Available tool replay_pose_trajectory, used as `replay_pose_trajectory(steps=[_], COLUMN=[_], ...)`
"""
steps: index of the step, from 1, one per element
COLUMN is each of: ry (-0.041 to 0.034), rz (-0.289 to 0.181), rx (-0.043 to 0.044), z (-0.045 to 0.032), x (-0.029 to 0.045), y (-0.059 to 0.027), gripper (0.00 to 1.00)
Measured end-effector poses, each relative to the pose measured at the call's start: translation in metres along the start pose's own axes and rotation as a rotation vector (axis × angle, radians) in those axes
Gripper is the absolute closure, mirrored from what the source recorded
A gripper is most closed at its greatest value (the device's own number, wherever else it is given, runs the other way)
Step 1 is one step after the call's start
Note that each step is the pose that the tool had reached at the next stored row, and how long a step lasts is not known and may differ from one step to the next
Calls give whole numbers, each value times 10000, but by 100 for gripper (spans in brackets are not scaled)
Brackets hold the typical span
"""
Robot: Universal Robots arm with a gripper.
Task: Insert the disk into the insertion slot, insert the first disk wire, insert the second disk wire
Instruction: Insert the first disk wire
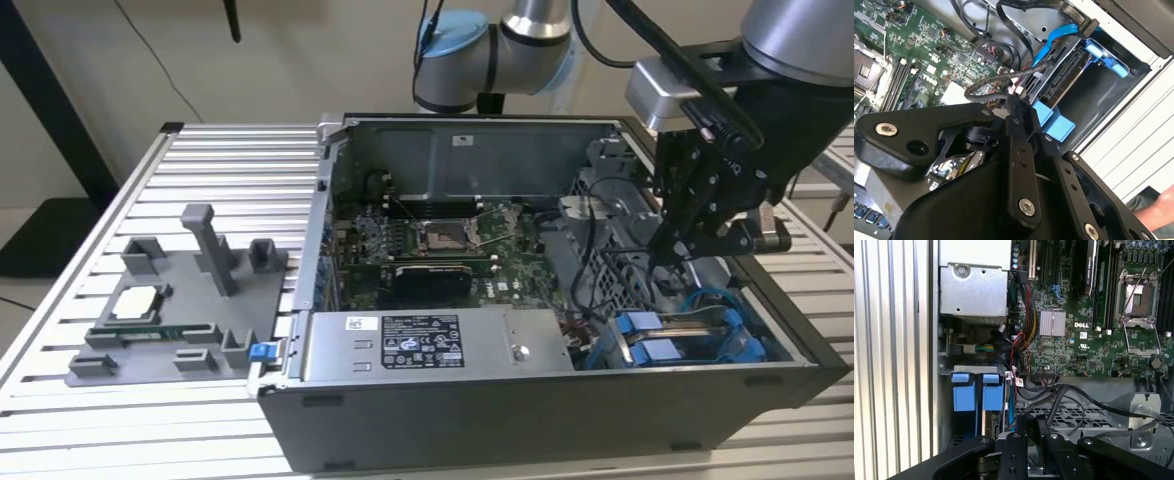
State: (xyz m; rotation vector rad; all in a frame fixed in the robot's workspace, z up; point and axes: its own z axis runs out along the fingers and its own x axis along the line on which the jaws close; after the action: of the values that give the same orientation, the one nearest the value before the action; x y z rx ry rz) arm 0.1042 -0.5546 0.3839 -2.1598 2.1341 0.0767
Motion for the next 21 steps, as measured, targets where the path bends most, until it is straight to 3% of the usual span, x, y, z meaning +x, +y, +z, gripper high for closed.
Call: replay_pose_trajectory(steps=[9, 11, 16, 21], ry=[0, 0, -3, -6], rz=[0, 5, 34, 74], rx=[1, -39, -303, -668], z=[0, 0, 7, 17], x=[0, 1, 9, 19], y=[-1, -15, -107, -227], gripper=[100, 100, 100, 100])
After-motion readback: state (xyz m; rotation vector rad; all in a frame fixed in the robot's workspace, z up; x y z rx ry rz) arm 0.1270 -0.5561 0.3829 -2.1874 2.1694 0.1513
